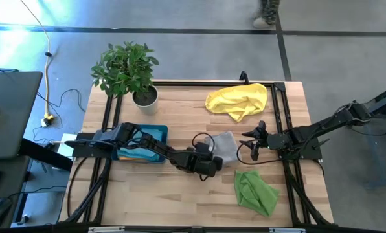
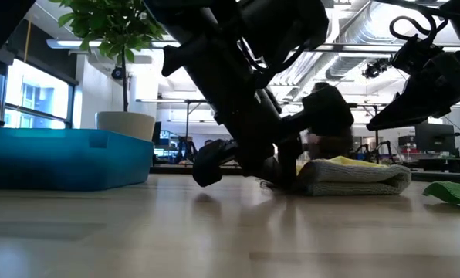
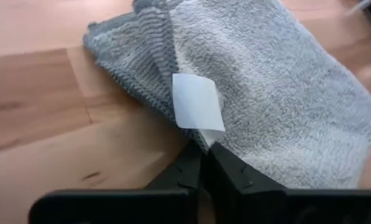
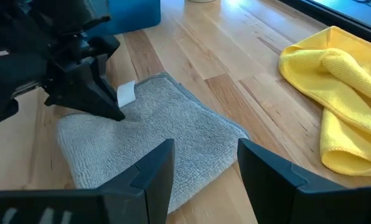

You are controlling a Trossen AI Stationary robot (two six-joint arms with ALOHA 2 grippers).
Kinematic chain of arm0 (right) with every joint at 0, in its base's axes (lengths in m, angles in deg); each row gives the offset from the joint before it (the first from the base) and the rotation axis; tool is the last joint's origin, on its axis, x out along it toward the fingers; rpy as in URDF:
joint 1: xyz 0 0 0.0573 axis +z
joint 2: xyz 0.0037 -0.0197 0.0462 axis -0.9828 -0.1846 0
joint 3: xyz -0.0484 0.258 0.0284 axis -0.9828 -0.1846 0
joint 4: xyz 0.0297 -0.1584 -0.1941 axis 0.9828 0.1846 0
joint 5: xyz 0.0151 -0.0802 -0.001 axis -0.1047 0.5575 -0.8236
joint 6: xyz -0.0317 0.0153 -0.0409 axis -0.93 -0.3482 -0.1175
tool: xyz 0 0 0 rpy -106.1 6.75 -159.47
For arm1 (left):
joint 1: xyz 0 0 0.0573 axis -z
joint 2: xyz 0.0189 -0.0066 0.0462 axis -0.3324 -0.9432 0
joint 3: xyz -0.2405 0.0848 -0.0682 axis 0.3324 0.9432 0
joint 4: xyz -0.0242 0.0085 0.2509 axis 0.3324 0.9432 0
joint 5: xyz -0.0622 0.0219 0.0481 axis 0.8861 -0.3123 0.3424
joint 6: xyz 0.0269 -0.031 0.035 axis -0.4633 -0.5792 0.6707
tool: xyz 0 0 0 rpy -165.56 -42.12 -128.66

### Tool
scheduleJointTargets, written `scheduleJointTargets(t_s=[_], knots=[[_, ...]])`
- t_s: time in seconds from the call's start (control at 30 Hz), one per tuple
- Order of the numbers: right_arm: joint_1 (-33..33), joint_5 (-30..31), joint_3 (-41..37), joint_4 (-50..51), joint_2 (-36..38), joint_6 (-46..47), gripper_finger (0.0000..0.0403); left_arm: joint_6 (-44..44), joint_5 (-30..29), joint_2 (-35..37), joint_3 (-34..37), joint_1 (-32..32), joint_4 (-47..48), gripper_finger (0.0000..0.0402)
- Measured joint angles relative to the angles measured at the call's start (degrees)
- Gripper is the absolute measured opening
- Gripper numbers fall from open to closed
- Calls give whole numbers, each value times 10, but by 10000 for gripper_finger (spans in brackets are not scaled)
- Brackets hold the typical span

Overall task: Fold microfiber towels
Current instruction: Stack the gray microfiber towel on top of the blue microfiber towel in the blue bin

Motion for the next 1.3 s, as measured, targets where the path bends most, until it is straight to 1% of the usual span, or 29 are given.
scheduleJointTargets(t_s=[0.2,0.33,0.47,0.57,0.73,0.93,1.2,1.3], knots=[[0,0,0,0,0,0,170,92,11,11,1,0,1,6],[0,0,0,0,0,0,170,145,35,39,4,0,44,3],[0,0,0,2,0,0,170,163,90,84,2,-4,129,2],[0,0,0,3,0,0,170,170,112,115,3,-2,210,1],[0,0,0,4,0,0,170,180,129,174,1,-1,338,1],[0,0,0,10,0,0,170,162,151,215,2,-1,489,1],[0,0,0,11,0,0,170,131,168,262,2,2,642,0],[0,0,0,13,0,0,170,122,195,277,1,3,700,0]])
